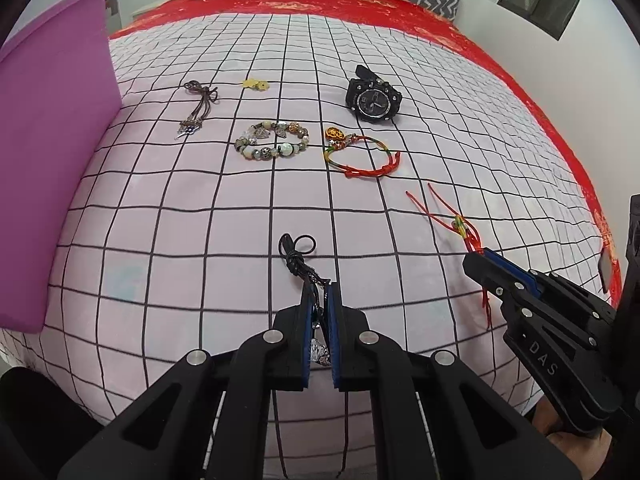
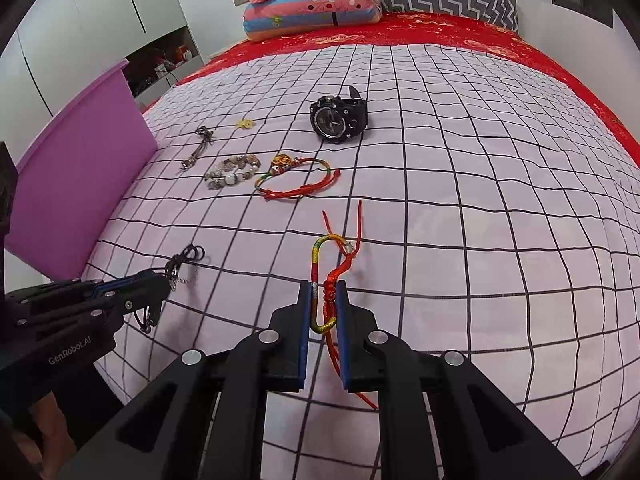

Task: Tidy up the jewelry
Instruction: 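Grasp the rainbow bracelet with red cord with the right tool while the left tool grasps the black cord necklace, then carry both held pieces up and over into the purple basin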

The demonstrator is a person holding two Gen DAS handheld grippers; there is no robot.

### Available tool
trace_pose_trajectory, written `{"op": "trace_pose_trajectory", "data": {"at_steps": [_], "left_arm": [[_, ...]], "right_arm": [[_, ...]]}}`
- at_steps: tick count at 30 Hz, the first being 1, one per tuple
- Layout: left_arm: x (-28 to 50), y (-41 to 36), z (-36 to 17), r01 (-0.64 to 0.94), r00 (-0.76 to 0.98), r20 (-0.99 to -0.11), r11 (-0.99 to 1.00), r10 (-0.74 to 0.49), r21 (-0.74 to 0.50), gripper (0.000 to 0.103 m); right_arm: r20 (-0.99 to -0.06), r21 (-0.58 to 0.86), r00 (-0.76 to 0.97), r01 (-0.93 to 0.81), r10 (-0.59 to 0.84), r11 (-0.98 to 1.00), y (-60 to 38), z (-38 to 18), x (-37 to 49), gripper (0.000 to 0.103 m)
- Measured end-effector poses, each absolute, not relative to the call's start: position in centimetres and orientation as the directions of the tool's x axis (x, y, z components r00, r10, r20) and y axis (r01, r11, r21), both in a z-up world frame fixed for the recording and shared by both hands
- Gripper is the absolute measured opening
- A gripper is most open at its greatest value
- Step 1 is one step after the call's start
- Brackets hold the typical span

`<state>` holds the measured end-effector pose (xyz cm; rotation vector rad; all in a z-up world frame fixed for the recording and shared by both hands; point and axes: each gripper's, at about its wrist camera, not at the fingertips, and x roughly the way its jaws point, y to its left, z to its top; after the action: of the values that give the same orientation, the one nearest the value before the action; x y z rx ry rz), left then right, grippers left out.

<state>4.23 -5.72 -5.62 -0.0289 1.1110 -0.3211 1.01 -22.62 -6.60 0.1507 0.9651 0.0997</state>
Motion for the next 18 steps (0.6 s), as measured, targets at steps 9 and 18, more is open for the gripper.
{"op": "trace_pose_trajectory", "data": {"at_steps": [9,18], "left_arm": [[2.4,-3.3,-2.6,0.216,0.457,-0.844,0.955,-0.282,-0.202,0.008],[1.6,-0.7,1.1,0.191,0.538,-0.804,0.966,-0.253,-0.176,0.008]], "right_arm": [[-0.784,0.167,0.602,-0.035,0.154,0.985,-21.2,-4.4,-0.9,0.012],[-0.746,0.199,0.634,-0.079,0.203,0.977,-19.2,-1.4,-1.6,0.012]]}}
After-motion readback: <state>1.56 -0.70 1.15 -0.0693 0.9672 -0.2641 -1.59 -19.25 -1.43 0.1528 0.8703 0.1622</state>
